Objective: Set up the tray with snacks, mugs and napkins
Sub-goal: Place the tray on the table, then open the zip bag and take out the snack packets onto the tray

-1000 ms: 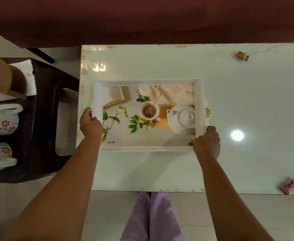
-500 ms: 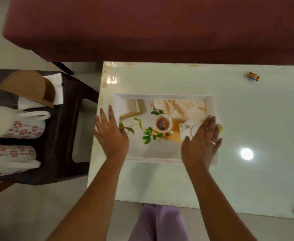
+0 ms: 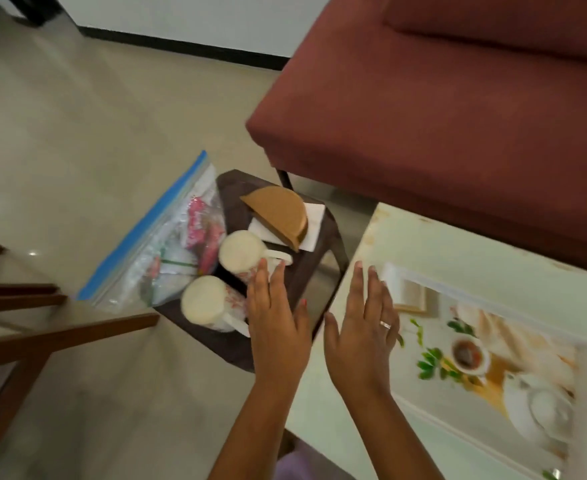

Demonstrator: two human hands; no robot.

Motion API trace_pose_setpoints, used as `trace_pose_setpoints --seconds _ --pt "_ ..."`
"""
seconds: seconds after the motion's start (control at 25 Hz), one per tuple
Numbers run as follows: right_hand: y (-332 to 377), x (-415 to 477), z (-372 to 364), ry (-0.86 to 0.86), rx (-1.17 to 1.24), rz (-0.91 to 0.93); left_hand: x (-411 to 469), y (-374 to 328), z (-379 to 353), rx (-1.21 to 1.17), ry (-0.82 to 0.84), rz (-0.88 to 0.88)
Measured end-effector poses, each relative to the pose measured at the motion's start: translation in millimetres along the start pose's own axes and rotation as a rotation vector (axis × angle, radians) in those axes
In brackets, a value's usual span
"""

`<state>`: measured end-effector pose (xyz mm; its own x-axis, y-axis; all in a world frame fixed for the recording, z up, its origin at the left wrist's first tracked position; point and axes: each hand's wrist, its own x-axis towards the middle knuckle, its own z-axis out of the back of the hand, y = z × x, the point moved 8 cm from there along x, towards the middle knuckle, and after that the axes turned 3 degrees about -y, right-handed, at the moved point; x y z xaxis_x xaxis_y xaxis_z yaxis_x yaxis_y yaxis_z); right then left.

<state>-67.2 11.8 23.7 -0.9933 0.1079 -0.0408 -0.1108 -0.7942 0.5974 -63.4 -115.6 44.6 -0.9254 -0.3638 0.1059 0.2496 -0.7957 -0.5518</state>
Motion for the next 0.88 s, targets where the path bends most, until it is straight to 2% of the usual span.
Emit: trace_pose_setpoints --seconds 0.12,0.24,0.28,0.36,0.44,0.56,0.64,0.68,0.76,0.88 --pt "60.0 16.4 -20.1 -0.023 0.130 0.052 20.5 1.1 48.2 -0.212 -0.081 -0.081" --pt "116.1 31.2 -27.9 -0.070 0.282 0.093 30.1 -12.9 118.4 -0.019 -0.293 -0.386" --pt "140.2 35.2 -27.4 -0.087 0.318 0.149 36.5 -9.2 141.5 0.082 -0.363 -0.415" --pt "190.0 41.1 -26.1 -0.086 0.368 0.302 60.5 19.2 180.1 0.254 -0.408 -0.297" --pt "229.2 44.7 -34.3 -0.002 0.400 0.386 88.5 66.9 200.7 0.255 -0.284 -0.061" --pt "257.0 44.9 -59.0 0.164 0.416 0.235 114.8 126.4 190.1 -0.208 0.094 0.254" --pt "261.9 38.4 -71.4 0.219 0.523 0.026 118.0 142.2 176.4 -0.494 0.218 0.413" --pt "261.8 35.0 -75.0 0.221 0.610 -0.080 117.6 145.6 170.7 -0.538 0.256 0.451" --pt "254.8 29.9 -81.6 0.197 0.712 -0.248 117.1 148.7 164.2 -0.489 0.277 0.421" --pt "238.0 28.2 -97.3 0.212 0.797 -0.393 119.4 154.1 165.6 -0.401 0.226 0.357"
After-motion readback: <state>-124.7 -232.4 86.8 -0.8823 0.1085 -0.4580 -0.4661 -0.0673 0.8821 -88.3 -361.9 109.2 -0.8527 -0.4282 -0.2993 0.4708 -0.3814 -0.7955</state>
